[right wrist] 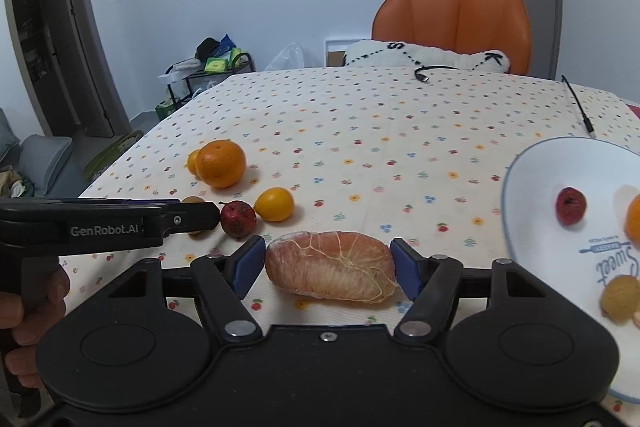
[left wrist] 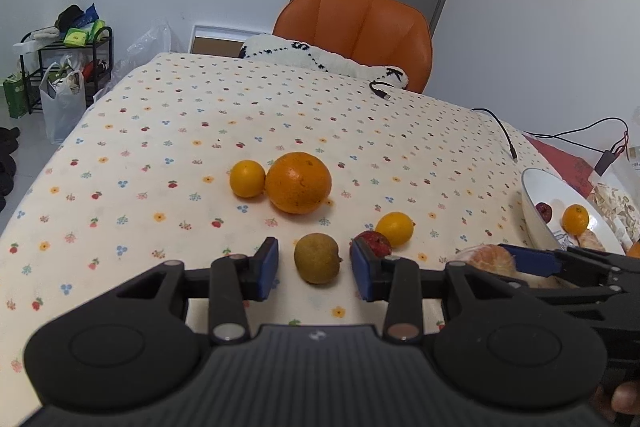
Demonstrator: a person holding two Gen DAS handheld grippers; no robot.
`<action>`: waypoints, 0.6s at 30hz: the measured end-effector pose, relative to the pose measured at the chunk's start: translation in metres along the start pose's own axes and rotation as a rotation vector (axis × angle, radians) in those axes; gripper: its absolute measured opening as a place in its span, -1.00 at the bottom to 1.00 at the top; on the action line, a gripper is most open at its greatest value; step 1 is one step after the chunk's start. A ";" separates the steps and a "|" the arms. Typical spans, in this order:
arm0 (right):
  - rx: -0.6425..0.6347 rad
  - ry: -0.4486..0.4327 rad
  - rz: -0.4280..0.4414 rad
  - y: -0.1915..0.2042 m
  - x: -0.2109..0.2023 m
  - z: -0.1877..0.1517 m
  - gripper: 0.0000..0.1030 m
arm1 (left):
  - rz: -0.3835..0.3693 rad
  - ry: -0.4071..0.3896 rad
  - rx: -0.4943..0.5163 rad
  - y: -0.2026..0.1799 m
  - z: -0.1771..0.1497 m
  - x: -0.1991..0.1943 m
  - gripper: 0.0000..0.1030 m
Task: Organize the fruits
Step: 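Grasp the large pomelo segment with the right tool while the left tool reaches the brown kiwi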
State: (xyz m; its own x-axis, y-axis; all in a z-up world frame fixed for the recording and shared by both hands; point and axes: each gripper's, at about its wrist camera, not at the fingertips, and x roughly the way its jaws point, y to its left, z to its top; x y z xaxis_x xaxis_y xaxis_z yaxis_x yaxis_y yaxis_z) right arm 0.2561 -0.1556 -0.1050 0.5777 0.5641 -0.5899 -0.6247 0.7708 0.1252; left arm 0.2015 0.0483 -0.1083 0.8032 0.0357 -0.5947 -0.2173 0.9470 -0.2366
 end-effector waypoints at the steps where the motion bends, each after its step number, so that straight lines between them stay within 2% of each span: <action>1: 0.002 -0.003 -0.002 -0.001 -0.002 0.000 0.27 | 0.002 -0.002 0.002 0.000 0.000 0.001 -0.27; 16: 0.012 -0.022 -0.009 -0.007 -0.015 -0.001 0.26 | 0.045 -0.026 0.062 -0.006 -0.002 0.004 -0.27; 17: 0.012 -0.023 -0.010 -0.007 -0.016 -0.001 0.26 | 0.043 -0.026 0.063 -0.005 -0.003 0.004 -0.31; 18: 0.012 -0.025 -0.010 -0.007 -0.016 -0.001 0.26 | 0.033 -0.025 0.061 -0.005 -0.003 0.003 -0.46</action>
State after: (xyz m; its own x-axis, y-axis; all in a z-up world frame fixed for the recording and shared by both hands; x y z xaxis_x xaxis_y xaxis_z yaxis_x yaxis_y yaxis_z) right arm 0.2508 -0.1705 -0.0969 0.5971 0.5631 -0.5713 -0.6122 0.7801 0.1292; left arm 0.2034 0.0426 -0.1113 0.8102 0.0741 -0.5814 -0.2102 0.9627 -0.1701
